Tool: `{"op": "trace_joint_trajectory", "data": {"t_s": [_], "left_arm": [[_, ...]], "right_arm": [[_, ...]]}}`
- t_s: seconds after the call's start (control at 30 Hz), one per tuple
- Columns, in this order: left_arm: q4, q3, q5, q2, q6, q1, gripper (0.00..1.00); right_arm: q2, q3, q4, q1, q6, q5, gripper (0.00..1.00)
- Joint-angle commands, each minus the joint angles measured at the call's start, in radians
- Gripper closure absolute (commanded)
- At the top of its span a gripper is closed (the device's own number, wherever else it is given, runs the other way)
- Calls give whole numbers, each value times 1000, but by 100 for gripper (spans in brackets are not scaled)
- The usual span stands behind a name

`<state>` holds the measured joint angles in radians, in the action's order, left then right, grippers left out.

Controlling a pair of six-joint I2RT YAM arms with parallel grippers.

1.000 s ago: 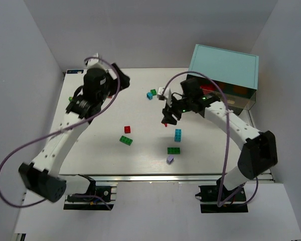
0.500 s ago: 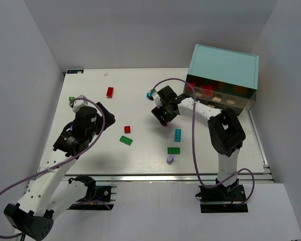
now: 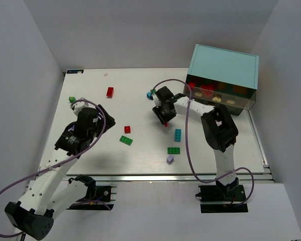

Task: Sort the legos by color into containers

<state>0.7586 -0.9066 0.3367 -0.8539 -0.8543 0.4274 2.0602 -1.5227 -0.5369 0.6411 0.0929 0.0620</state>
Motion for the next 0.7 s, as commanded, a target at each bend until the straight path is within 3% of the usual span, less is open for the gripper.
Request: {"op": "trace_joint_trajectory", "data": {"t_s": [0.0, 0.2, 0.33, 0.43, 0.53, 0.67], "left_arm": [[7, 11, 19, 9, -5, -1, 2], [-33, 40, -10, -5, 0, -1, 2], [-74, 52, -48, -46, 18, -1, 2], [-84, 32, -57, -121, 53, -1, 2], [-84, -4, -70, -219, 119, -1, 2], [-84, -61, -68, -352, 176, -1, 2]], "right_arm": [[12, -30, -26, -4, -18, -27, 57], [12, -13, -40, -15, -21, -50, 67], [-32, -16, -25, -15, 43, -100, 89], [-126, -16, 5, -20, 160, -247, 99], [-239, -48, -15, -34, 322, -510, 100], [-383, -62, -3, -81, 425, -639, 100]]}}
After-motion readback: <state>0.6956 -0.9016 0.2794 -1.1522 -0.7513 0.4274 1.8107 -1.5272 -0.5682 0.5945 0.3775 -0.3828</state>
